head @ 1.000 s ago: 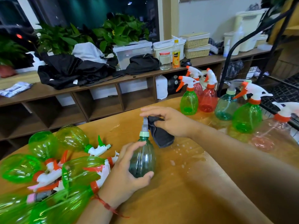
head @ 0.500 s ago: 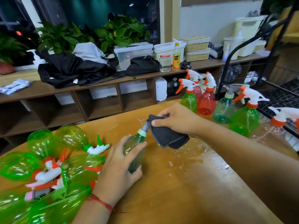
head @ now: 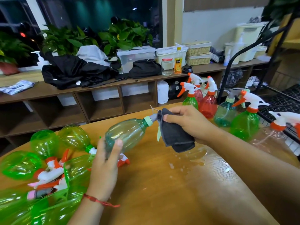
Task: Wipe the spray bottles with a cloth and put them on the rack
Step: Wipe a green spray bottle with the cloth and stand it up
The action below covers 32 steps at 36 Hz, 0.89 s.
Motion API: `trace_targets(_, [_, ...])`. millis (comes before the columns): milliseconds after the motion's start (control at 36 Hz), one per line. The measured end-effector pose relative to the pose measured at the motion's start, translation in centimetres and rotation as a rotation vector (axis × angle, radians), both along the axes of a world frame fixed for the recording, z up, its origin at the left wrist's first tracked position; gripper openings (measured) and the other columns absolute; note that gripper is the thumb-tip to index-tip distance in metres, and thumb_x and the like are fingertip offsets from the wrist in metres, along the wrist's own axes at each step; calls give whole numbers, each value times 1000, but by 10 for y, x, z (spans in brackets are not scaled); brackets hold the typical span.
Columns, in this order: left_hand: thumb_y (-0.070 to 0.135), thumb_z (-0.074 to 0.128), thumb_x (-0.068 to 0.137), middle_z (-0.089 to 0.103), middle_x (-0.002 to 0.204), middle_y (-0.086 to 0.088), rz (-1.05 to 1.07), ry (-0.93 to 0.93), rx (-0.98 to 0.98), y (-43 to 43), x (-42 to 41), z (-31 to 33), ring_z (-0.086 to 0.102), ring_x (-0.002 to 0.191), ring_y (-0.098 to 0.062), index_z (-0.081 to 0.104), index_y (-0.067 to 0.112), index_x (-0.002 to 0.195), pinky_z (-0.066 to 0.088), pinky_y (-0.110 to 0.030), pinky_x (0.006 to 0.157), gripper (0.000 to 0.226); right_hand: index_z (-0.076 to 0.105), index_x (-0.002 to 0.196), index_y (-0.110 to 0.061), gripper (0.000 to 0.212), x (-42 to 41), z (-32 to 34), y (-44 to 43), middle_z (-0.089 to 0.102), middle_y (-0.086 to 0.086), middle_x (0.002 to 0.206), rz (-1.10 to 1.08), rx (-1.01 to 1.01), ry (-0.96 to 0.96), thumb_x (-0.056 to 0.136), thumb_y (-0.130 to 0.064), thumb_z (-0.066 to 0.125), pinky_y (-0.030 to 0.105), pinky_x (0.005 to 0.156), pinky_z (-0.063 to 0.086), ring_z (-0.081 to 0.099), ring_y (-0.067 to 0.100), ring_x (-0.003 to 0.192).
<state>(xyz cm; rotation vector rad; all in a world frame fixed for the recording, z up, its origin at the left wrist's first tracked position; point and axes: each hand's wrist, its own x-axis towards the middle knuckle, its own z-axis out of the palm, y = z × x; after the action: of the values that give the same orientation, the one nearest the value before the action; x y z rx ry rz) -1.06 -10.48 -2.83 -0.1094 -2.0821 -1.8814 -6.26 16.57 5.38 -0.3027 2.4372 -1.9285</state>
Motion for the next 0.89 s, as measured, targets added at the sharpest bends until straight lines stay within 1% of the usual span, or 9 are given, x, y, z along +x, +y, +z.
trace_targets(139, [41,70,102,74,129,1,-83,-34,122,3,2,5,70,117,-35,61,25,138,57,-59,92,41,75,109,-10,17,1,-3,5,79,15,101,81,46,-69,99,-24,73,48,81,60,76,33,87])
trace_targets(250, [49,72,92,73,131,1,-148,-72,55,0,4,3,70,116,-28,59,27,141,60,-53,93,55,76,104,-10,31,8,1,0,81,8,95,132,164,-116,93,-39,80,36,72,59,78,25,82])
trace_targets(361, [29,78,96,74,129,5,-213,-84,26,5,7,3,71,117,-22,55,24,144,62,-32,89,53,67,84,-2,46,8,-1,0,75,12,80,98,200,-109,90,-44,82,32,64,54,72,21,68])
trace_targets(472, [31,84,90,66,143,4,-230,-57,7,6,7,0,65,132,-18,45,26,153,53,-48,109,75,67,76,-12,37,9,-1,3,72,12,75,92,123,-131,87,-42,84,35,65,53,71,26,66])
trace_targets(583, [34,84,85,64,146,9,-226,-20,-39,7,5,-4,62,135,-19,39,30,157,51,-40,114,85,67,75,-9,35,8,-4,4,69,11,71,88,72,-115,88,-36,84,32,62,50,67,24,63])
trace_targets(667, [37,86,84,63,146,9,-225,-7,-70,6,4,-8,63,135,-19,40,35,155,49,-43,114,84,67,73,-9,35,8,-4,4,70,10,70,84,63,-105,87,-36,85,33,61,50,68,24,62])
trace_targets(750, [42,88,85,62,144,17,-200,-17,-172,3,3,-6,63,132,-11,42,43,151,50,-41,113,81,69,76,-4,41,6,-1,6,73,15,76,102,117,-79,87,-40,85,36,65,51,70,24,67])
trace_targets(806, [45,88,79,57,145,22,-122,26,-357,3,4,-4,59,134,-5,40,46,148,49,-38,116,84,69,82,2,47,5,2,7,73,20,80,139,173,-43,88,-42,85,37,67,51,69,24,68])
trace_targets(889, [51,91,72,43,157,9,34,188,-630,2,4,0,45,148,-15,39,32,154,40,-48,124,99,72,76,-8,36,5,10,6,73,8,74,179,249,0,92,-39,81,31,65,51,68,17,66])
